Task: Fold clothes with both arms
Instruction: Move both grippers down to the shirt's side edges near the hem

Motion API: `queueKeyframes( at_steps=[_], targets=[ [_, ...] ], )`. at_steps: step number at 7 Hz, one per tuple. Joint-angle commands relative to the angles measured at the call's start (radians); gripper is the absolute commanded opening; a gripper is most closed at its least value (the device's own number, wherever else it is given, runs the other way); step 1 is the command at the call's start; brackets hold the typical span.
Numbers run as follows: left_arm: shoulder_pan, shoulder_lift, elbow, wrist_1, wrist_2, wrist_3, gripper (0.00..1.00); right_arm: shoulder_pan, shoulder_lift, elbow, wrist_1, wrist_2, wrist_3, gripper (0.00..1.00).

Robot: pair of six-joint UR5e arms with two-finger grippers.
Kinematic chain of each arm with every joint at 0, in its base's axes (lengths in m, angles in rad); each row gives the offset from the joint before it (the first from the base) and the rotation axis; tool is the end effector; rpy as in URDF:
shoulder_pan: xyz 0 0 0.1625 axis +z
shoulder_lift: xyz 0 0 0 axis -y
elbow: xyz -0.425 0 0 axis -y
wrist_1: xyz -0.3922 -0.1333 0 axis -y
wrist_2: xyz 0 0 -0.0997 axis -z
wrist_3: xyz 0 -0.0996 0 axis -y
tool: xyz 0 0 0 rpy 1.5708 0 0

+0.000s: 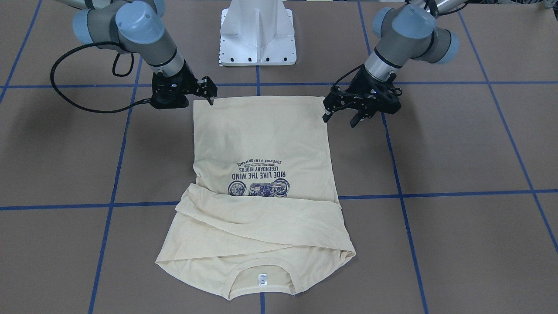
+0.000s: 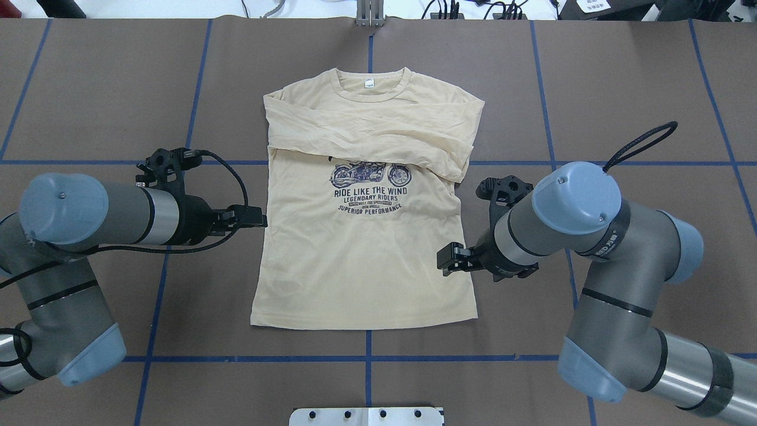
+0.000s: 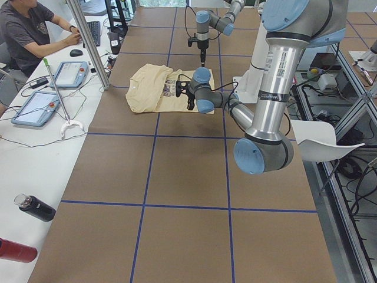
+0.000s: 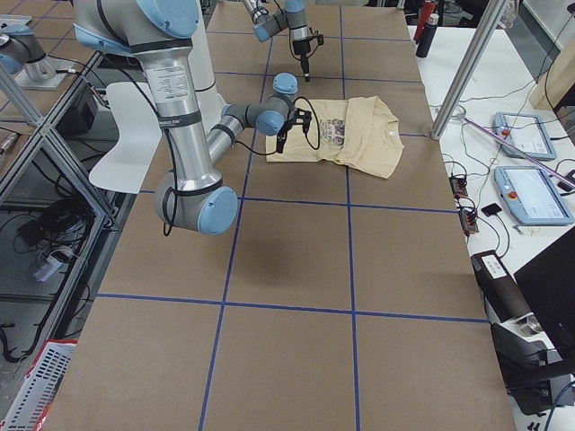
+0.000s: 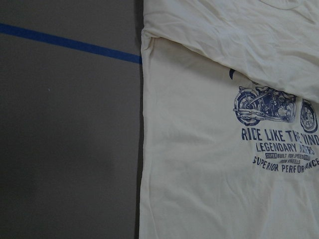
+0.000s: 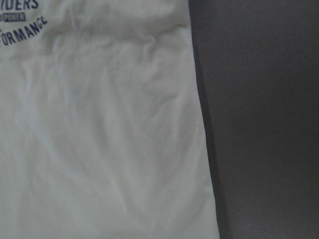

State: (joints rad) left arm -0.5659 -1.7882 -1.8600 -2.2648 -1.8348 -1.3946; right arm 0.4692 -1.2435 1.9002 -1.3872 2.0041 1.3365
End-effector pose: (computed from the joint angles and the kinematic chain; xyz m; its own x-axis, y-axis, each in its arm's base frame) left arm 0.4154 -0.3910 0.3290 0.3554 -0.0253 -0.9344 0.2539 0.9647 0.0705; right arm -0.4769 -0.3444 0.3116 0.6094 0.0727 0.7895 0.0103 0.9950 -0.0996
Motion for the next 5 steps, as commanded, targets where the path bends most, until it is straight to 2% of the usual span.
queueKeyframes(
  at_steps=[1,4,5],
  targets=[
    [0.003,0.001,-0.028,0.001,0.005,0.002,1.00,-0.030,-0.007,-0.032,-0.003,-0.005,0.001,1.00],
    [0.008,0.000,-0.050,0.004,0.005,0.002,1.00,-0.053,-0.016,-0.049,-0.016,-0.002,0.001,1.00],
    [0.006,0.001,-0.050,0.004,0.005,0.005,1.00,-0.064,-0.016,-0.050,-0.018,0.001,0.001,0.94]
  ],
)
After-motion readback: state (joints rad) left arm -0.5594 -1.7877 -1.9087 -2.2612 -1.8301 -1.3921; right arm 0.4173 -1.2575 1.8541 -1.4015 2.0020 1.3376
